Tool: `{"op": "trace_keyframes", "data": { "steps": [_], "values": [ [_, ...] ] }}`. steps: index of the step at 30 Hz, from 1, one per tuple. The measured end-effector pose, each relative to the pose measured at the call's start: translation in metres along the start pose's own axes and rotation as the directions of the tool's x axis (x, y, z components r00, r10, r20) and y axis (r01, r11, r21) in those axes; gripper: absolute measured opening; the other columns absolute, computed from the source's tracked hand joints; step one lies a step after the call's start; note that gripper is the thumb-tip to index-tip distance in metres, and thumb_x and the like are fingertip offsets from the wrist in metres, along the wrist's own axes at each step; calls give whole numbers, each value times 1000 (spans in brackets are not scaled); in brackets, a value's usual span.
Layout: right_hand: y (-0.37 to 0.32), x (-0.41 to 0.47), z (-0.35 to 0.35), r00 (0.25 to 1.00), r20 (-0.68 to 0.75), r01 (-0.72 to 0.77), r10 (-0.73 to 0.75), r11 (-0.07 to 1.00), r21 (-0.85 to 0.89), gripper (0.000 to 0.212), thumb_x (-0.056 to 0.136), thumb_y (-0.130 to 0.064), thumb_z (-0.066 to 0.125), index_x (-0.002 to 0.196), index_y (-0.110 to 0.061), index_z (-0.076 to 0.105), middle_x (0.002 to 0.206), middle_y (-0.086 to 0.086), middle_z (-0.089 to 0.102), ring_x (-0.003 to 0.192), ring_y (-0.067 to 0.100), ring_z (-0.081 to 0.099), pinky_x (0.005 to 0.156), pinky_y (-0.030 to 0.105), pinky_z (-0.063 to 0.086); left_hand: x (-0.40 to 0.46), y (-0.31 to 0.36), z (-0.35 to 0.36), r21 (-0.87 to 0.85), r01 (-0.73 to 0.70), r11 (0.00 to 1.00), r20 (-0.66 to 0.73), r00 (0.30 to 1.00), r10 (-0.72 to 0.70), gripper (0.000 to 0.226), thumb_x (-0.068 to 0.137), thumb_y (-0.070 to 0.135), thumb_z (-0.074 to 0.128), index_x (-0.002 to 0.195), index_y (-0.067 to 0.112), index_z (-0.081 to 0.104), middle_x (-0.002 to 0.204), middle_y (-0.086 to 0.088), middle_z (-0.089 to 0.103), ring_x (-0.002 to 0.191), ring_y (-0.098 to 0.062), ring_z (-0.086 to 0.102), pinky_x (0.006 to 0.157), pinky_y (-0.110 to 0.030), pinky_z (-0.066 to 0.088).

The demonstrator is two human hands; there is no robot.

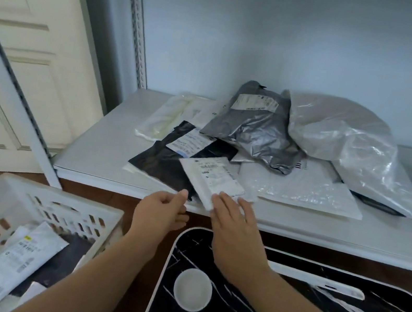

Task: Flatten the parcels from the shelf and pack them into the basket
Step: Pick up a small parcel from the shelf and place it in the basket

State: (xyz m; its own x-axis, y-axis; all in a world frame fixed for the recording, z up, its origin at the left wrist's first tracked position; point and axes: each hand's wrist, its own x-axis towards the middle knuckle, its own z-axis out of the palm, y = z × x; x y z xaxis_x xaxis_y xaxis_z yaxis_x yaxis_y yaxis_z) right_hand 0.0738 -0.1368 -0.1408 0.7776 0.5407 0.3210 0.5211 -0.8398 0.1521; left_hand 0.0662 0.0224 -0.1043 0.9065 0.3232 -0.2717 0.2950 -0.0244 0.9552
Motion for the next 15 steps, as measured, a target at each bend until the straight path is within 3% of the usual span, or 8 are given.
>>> {"op": "trace_keyframes", "data": {
  "steps": [3, 5, 8, 9, 11, 13, 14, 15],
  "values": [
    [-1, -64, 4, 985, 15, 170, -171, 985, 36, 35, 79, -30, 66, 108, -12, 71, 131, 8, 59, 129, 27, 49, 107, 48, 27, -19, -24, 21, -137, 172, 976, 98, 982, -160, 18, 93, 22, 63, 99, 6, 67, 93, -12, 74, 85, -27, 72, 75, -38, 59],
    [-6, -103, 4, 968, -64, 249, -242, 956, 153, 18, 83, -34, 60, 88, -22, 74, 120, 0, 65, 125, 21, 53, 103, 45, 32, -27, -46, 31, -68, 222, 973, 72, 974, -217, 11, 91, 6, 62, 101, 4, 66, 98, -15, 73, 88, -31, 70, 79, -44, 58],
    [-5, -140, 8, 967, -119, -139, 227, 855, 500, 20, 87, -32, 59, 75, -17, 67, 101, -3, 60, 108, 16, 55, 90, 39, 46, -45, -80, 45, 107, 274, 956, 84, 955, -284, 11, 90, -1, 60, 96, 7, 63, 97, -14, 70, 89, -30, 67, 82, -48, 56],
    [-2, -147, 8, 887, -42, -354, 461, 733, 581, 17, 88, -32, 62, 85, -16, 65, 104, -4, 55, 106, 14, 52, 88, 35, 48, -54, -91, 49, 150, 292, 944, 126, 942, -311, 12, 91, -2, 58, 97, 9, 62, 98, -13, 69, 90, -29, 67, 81, -47, 56],
    [8, -153, 6, 575, 358, -712, 736, 235, 661, 34, 89, -33, 66, 114, -14, 56, 118, -3, 45, 110, 16, 50, 91, 30, 46, -69, -106, 57, 215, 318, 923, 234, 901, -365, 16, 92, -1, 56, 103, 10, 61, 102, -12, 70, 93, -27, 68, 80, -45, 57],
    [16, -158, 10, 356, 719, -752, 597, -274, 600, 42, 91, -33, 64, 124, -11, 52, 121, 0, 55, 105, 18, 61, 91, 34, 52, -82, -116, 62, 256, 328, 909, 292, 870, -396, 17, 92, 0, 55, 106, 9, 61, 103, -11, 71, 92, -25, 69, 81, -44, 58],
    [19, -163, 12, 360, 752, -744, 552, -316, 588, 33, 93, -30, 62, 118, -10, 56, 114, 2, 65, 95, 16, 66, 86, 35, 56, -88, -120, 65, 282, 312, 907, 285, 876, -390, 16, 92, 2, 56, 106, 9, 61, 102, -9, 71, 90, -23, 69, 79, -41, 58],
    [19, -166, 13, 389, 732, -766, 559, -246, 594, 22, 94, -26, 61, 111, -12, 60, 107, 3, 70, 87, 12, 68, 79, 32, 58, -94, -122, 66, 333, 260, 906, 254, 901, -352, 14, 92, 5, 57, 105, 10, 60, 99, -5, 70, 87, -17, 67, 73, -34, 57]
  ]
}}
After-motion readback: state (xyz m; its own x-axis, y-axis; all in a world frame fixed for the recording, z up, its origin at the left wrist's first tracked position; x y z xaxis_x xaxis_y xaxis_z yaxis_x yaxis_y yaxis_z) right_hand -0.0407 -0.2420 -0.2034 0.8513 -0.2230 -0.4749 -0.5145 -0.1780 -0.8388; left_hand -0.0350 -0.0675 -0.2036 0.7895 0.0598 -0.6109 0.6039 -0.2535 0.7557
